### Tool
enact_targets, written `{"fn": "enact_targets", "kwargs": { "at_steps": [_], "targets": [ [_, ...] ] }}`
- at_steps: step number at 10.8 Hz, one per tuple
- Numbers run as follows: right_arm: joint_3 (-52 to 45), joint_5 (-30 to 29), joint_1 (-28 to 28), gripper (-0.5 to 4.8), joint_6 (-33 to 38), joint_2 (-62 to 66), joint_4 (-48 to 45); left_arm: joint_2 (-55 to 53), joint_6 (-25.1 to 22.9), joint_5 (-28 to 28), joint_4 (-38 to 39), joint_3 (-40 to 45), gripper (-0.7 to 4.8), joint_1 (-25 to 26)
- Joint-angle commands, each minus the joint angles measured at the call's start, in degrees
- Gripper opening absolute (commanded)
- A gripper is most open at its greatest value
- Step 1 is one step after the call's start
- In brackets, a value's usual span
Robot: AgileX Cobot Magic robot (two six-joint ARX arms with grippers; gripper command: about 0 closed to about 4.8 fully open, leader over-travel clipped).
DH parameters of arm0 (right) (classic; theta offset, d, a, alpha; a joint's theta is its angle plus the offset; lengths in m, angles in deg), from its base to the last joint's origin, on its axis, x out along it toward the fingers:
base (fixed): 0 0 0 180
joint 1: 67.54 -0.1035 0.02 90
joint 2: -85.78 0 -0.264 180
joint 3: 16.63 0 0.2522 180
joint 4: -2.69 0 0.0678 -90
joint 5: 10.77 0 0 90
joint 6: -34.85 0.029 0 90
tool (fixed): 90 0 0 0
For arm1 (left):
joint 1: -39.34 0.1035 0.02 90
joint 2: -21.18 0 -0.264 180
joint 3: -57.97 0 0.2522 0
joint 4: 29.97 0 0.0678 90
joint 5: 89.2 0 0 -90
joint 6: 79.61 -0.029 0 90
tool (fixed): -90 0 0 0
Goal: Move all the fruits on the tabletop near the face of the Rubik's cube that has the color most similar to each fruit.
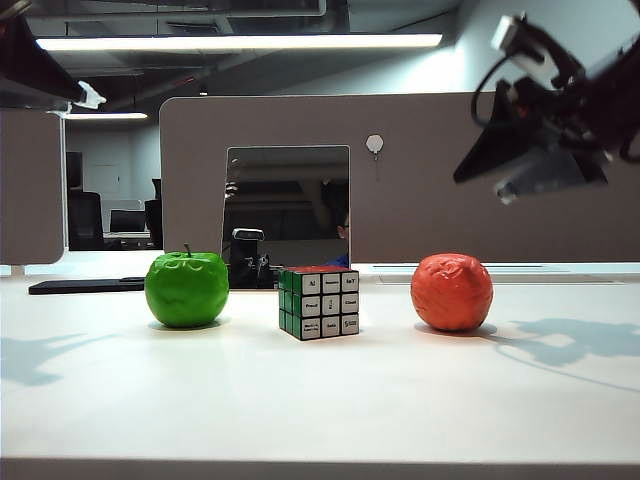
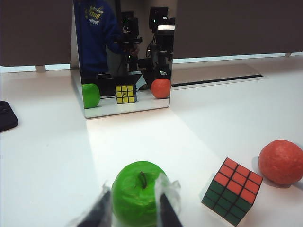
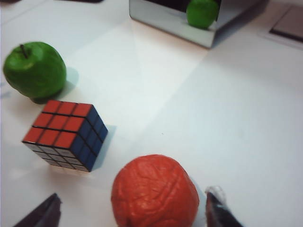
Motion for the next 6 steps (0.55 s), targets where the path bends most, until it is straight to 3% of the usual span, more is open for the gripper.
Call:
{"fn": "enact_targets", "kwargs": {
  "at_steps": [1,6],
  "targets": [
    [0.22,0.96,-1.46,4.2,-0.44,4.74,-4.66,0.04,-0.26,0.02,-0.46,-0.22,1.26,-0.04],
    [0.22,5.77,-3.43,4.45,-2.34,9.22,-5.33,0.04,-0.26,0.2,-0.37,-0.22,1.26,-0.04]
  ]
}}
